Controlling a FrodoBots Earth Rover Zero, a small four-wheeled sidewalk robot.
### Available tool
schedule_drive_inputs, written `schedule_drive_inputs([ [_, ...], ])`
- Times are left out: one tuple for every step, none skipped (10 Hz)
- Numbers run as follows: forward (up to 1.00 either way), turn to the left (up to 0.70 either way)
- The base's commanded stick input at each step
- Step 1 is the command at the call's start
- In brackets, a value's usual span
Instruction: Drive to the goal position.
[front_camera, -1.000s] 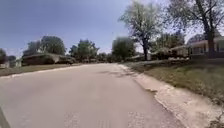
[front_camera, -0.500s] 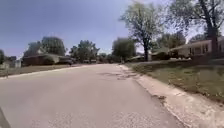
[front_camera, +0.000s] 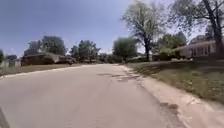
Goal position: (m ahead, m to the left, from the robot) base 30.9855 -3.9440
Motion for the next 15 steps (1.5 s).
schedule_drive_inputs([
  [0.70,0.00],
  [0.70,0.00],
  [0.70,0.00],
  [0.70,0.00],
  [0.70,0.00],
  [0.70,0.00],
  [0.70,0.00],
  [0.70,0.00],
  [0.70,0.00],
  [0.70,0.00],
  [0.70,0.00],
  [0.70,0.00],
  [0.70,0.00],
  [0.70,0.00],
  [0.70,0.00],
])
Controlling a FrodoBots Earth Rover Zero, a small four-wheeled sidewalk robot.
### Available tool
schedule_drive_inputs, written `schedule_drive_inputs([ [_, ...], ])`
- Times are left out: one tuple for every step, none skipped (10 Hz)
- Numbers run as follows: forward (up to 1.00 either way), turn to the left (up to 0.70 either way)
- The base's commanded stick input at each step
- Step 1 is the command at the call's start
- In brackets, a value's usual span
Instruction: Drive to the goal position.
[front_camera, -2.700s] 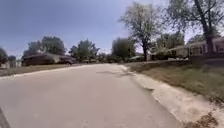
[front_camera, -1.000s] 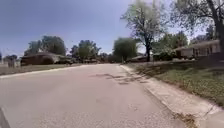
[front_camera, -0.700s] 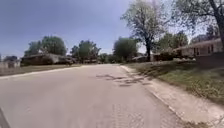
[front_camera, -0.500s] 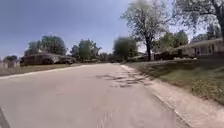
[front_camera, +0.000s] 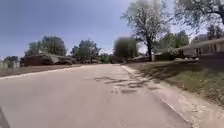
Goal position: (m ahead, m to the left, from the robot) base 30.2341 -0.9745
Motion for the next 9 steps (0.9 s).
schedule_drive_inputs([
  [0.70,0.00],
  [0.70,0.00],
  [0.70,0.00],
  [0.70,0.00],
  [0.70,0.00],
  [0.70,0.00],
  [0.70,0.00],
  [0.70,0.00],
  [0.70,0.00],
])
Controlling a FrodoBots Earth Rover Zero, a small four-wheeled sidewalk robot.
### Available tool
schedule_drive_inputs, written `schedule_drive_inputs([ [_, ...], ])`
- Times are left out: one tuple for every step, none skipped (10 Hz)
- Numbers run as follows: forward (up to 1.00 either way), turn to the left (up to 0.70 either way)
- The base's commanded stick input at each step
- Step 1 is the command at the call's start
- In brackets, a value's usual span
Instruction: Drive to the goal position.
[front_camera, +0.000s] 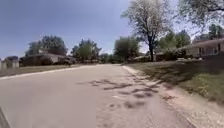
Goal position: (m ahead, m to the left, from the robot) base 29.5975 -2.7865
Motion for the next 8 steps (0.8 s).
schedule_drive_inputs([
  [0.70,0.00],
  [0.70,0.00],
  [0.70,0.00],
  [0.70,0.00],
  [0.70,0.00],
  [0.70,0.00],
  [0.70,0.00],
  [0.70,0.00],
])
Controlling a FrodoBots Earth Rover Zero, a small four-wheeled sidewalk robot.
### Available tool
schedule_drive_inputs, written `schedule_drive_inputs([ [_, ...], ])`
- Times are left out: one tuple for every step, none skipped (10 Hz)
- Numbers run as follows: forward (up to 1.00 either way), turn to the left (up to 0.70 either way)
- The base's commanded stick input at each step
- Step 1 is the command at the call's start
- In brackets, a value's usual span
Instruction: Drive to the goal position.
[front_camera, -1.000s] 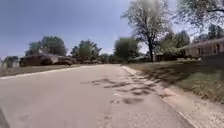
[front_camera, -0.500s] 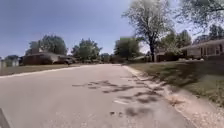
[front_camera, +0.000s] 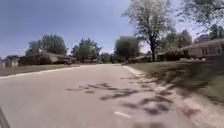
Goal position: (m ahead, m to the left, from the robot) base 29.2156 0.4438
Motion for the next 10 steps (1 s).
schedule_drive_inputs([
  [0.70,0.00],
  [0.70,0.00],
  [0.70,-0.10],
  [0.70,-0.30],
  [0.70,-0.21],
  [0.70,0.00],
  [0.70,0.00],
  [0.70,0.00],
  [0.70,0.00],
  [0.70,0.00],
])
